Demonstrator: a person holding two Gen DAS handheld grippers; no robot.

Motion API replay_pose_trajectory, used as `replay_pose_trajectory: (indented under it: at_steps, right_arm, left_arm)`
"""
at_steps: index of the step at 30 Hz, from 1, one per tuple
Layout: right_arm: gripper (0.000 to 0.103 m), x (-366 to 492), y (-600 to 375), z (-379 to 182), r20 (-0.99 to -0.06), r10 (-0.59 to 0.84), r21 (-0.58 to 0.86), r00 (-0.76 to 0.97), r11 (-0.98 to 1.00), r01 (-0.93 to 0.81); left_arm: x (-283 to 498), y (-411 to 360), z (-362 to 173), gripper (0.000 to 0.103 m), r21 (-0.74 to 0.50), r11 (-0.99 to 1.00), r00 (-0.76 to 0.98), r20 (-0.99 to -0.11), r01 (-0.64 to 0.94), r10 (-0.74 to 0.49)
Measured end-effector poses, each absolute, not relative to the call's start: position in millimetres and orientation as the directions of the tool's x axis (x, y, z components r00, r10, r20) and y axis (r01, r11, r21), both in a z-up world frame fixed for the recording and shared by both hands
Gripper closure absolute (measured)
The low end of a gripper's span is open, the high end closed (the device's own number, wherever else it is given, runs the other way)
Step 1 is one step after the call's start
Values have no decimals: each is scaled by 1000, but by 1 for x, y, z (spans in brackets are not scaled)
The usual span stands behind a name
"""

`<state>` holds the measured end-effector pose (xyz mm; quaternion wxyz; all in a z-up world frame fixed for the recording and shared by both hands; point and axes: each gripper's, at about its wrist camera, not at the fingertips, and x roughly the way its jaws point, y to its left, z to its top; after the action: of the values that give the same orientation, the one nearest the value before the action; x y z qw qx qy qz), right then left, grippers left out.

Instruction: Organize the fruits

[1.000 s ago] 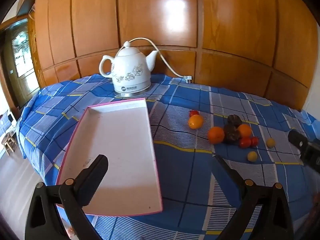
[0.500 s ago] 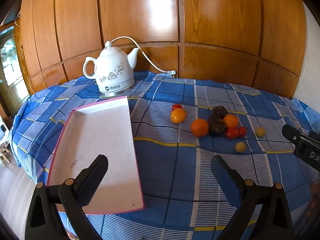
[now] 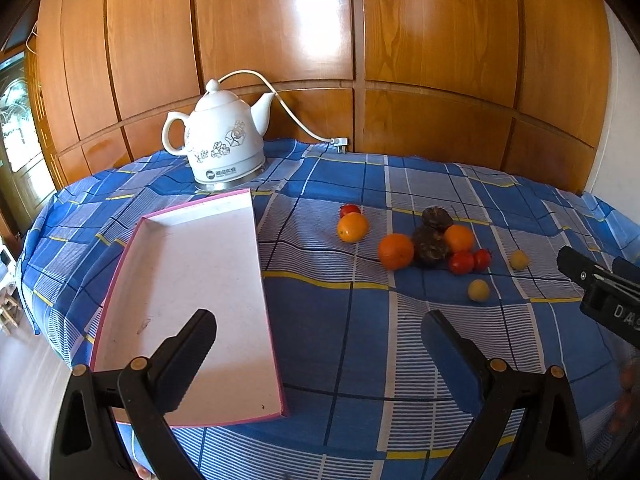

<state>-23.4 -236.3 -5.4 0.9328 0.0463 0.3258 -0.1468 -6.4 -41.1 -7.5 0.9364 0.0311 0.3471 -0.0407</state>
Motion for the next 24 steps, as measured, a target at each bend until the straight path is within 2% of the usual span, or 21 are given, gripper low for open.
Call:
replay_pose_trajectory:
  at_steps: [24]
  right_arm:
    - [1,-18,-233,-17,-660,-185,9,728,967,254]
  left_arm:
    - [-2,-47,-13,0,21,990,722,-687,140,-88]
